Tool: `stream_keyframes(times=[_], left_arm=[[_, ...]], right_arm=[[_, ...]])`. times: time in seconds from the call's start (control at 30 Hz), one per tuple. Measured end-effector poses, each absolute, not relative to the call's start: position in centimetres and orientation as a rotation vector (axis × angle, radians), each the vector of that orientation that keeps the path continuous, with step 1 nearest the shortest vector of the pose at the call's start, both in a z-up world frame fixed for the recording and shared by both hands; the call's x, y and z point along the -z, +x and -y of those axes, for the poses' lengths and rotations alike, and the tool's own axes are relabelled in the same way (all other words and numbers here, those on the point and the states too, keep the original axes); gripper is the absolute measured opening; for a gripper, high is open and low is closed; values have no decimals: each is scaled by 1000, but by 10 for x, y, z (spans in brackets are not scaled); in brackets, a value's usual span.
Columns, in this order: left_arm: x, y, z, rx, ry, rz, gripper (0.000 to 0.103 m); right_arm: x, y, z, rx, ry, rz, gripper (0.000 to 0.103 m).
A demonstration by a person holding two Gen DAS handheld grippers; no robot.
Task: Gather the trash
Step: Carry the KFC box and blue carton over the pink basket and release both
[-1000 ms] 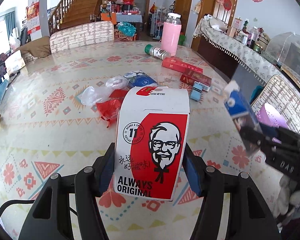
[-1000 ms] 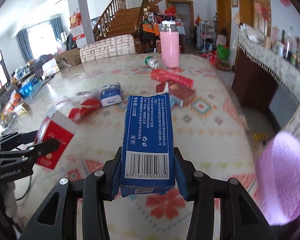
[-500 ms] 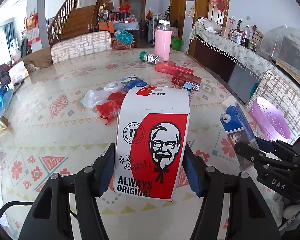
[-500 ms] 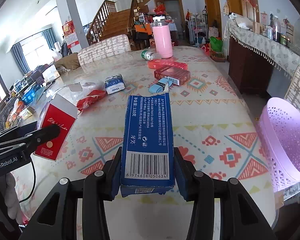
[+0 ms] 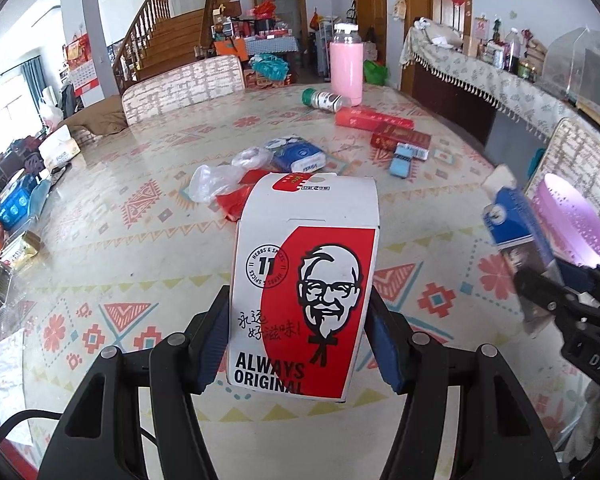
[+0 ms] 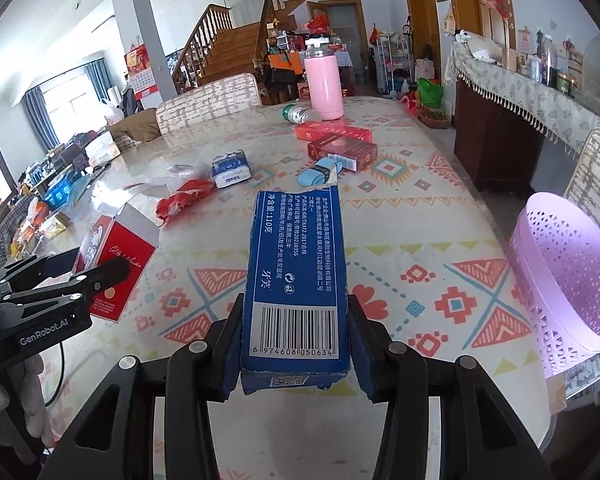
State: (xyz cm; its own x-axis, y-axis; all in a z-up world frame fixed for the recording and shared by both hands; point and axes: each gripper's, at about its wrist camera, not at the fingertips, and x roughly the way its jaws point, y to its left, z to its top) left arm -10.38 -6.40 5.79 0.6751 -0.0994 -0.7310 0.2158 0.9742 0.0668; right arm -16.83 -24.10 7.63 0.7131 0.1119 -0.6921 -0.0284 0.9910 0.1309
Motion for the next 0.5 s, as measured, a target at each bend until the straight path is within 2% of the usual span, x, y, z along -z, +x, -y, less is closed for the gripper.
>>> stream_keyframes(times=[0.5], left_arm=[[-54,-90,95,202,207,-842,62]], right_arm=[[-71,-162,276,-49,173,-751,49]])
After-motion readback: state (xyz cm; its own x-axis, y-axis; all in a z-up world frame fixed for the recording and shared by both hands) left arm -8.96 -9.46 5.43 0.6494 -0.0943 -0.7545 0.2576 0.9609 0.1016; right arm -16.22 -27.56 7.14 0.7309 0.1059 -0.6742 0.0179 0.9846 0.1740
